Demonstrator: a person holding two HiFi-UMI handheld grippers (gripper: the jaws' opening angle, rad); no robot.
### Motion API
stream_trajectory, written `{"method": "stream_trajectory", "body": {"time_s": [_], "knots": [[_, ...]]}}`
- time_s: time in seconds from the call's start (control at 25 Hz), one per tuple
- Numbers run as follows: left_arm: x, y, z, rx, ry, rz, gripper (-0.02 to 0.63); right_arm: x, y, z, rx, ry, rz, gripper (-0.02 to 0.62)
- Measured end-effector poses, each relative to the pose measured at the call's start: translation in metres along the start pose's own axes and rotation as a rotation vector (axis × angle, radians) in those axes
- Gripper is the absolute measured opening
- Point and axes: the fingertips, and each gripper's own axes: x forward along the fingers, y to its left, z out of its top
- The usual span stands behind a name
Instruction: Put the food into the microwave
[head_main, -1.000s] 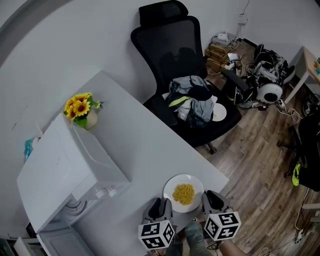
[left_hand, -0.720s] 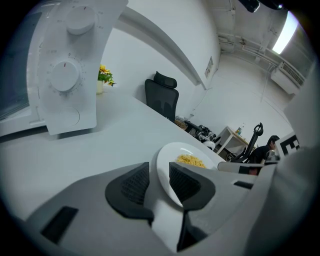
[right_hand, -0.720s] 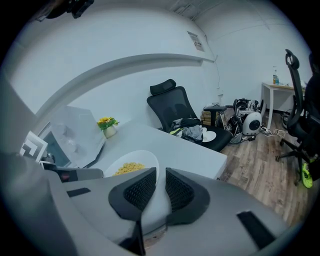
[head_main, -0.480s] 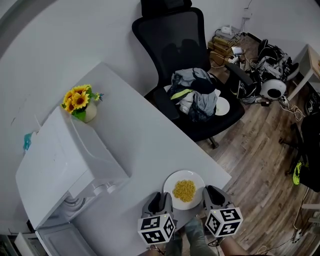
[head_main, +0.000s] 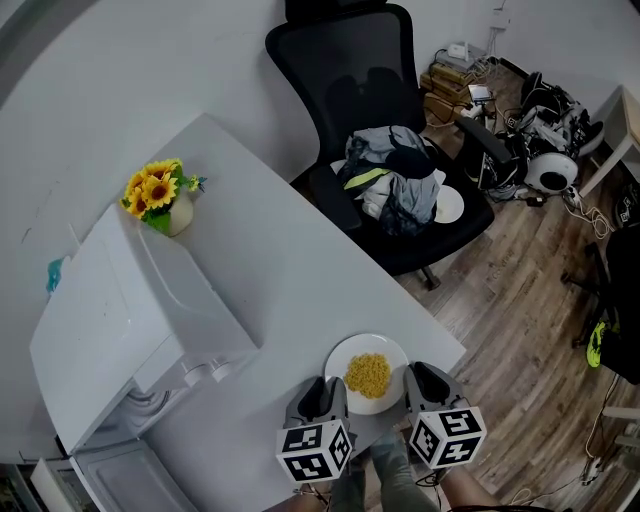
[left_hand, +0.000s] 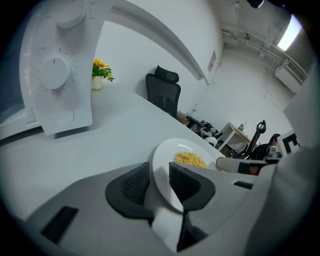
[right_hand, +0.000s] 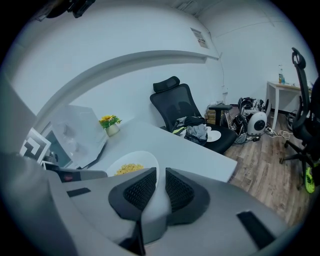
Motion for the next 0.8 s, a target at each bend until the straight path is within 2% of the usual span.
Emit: {"method": "stream_trajectory", "body": {"time_s": [0.28, 0.6, 0.8], "knots": [[0.002, -0.003, 0.000, -0.003, 0.003, 0.003, 0.124, 0.004, 0.010, -0.007, -0.007, 0.054, 0.060, 0.046], [0.001, -0.005, 0.000, -0.016, -0.010, 0.012, 0.124, 0.002, 0.010, -0.008, -0.018, 0.043, 0.056, 0.046], [-0.005, -0.003, -0.004, -0.050, -0.021, 0.019, 0.124, 0.000, 0.013, -0.009, -0.016, 0.038, 0.055, 0.046]]}}
